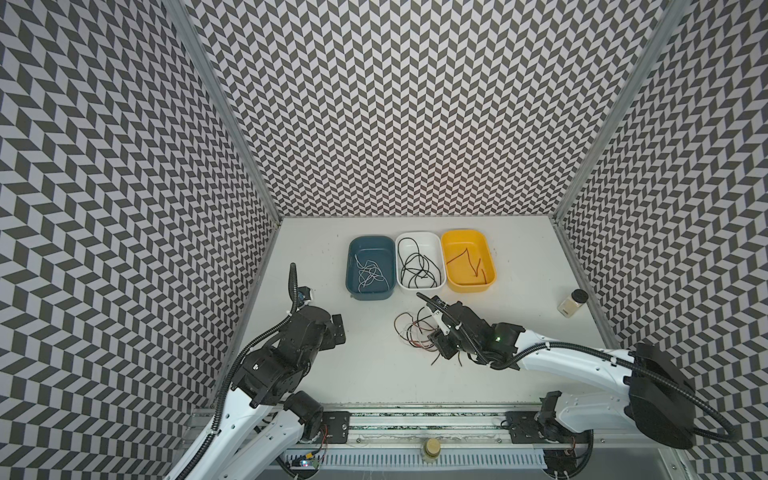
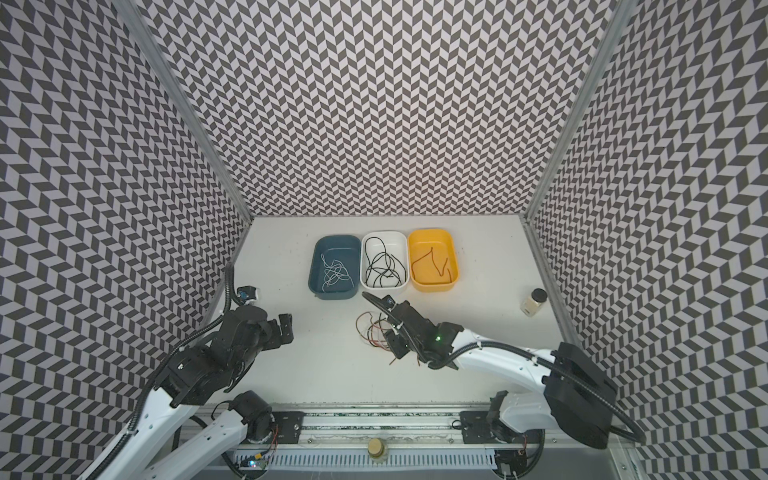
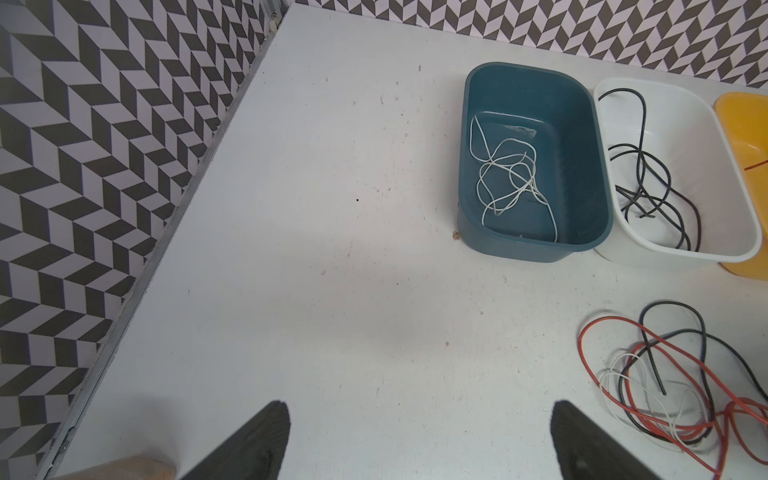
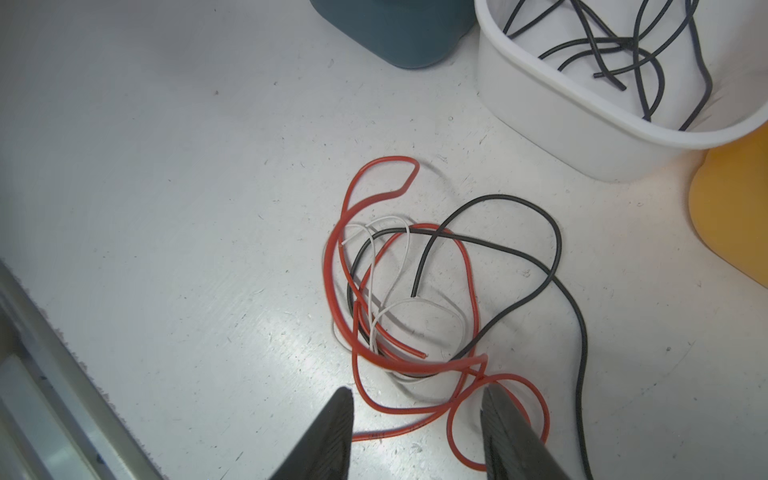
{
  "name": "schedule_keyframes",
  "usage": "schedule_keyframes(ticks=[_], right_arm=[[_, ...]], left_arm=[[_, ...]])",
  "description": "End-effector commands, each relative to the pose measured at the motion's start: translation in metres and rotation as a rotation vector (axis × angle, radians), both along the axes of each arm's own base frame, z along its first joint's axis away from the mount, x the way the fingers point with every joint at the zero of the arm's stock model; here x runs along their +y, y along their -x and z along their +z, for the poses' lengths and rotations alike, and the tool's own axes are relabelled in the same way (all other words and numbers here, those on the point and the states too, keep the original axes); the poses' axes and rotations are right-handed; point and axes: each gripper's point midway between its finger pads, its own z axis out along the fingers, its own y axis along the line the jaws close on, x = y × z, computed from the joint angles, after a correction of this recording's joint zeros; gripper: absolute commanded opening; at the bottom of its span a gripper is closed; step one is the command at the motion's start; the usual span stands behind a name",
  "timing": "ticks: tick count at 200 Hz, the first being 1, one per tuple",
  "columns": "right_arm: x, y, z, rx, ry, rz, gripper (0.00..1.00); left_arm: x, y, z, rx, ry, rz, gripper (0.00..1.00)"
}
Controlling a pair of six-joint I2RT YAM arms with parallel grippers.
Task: Untangle the cables
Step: 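Raise the right gripper and move it over the wire pile, then lower the right gripper and pinch a red wire in the pile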
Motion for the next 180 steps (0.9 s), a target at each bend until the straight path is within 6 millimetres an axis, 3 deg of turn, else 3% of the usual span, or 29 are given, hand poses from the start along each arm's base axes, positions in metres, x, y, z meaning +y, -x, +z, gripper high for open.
schedule_keyframes(ticks=[1, 29, 51, 75, 100, 155, 168, 180], right_arm=[[0.011, -0.015, 0.009, -0.072, 0.009, -0.01, 0.51], [0.015, -0.022, 0.002, -0.082, 0.043, -0.02, 0.43], [0.016, -0.026, 0.004, -0.1, 0.046, -0.03, 0.25], [0.015, -0.027, 0.013, -0.118, 0.044, -0.039, 0.1], [0.01, -0.026, 0.03, -0.149, 0.022, -0.049, 0.02], [-0.01, -0.017, 0.087, -0.244, -0.063, -0.065, 0.0], [-0.006, -0.01, 0.089, -0.243, -0.095, -0.022, 0.01], [-0.002, -0.005, 0.083, -0.218, -0.106, 0.005, 0.1]], left_arm=[[0.005, -0.001, -0.002, 0.005, -0.008, 0.031, 1.0], [0.005, -0.002, -0.004, 0.016, -0.008, 0.034, 1.0], [0.005, -0.003, -0.004, 0.018, -0.007, 0.036, 1.0], [0.005, -0.003, -0.005, 0.023, -0.008, 0.036, 1.0], [0.005, -0.004, -0.006, 0.028, -0.006, 0.035, 1.0], [0.004, -0.005, -0.008, 0.042, -0.005, 0.031, 1.0], [0.003, -0.006, -0.008, 0.045, -0.003, 0.031, 1.0], [0.003, -0.006, -0.009, 0.048, -0.003, 0.03, 1.0]])
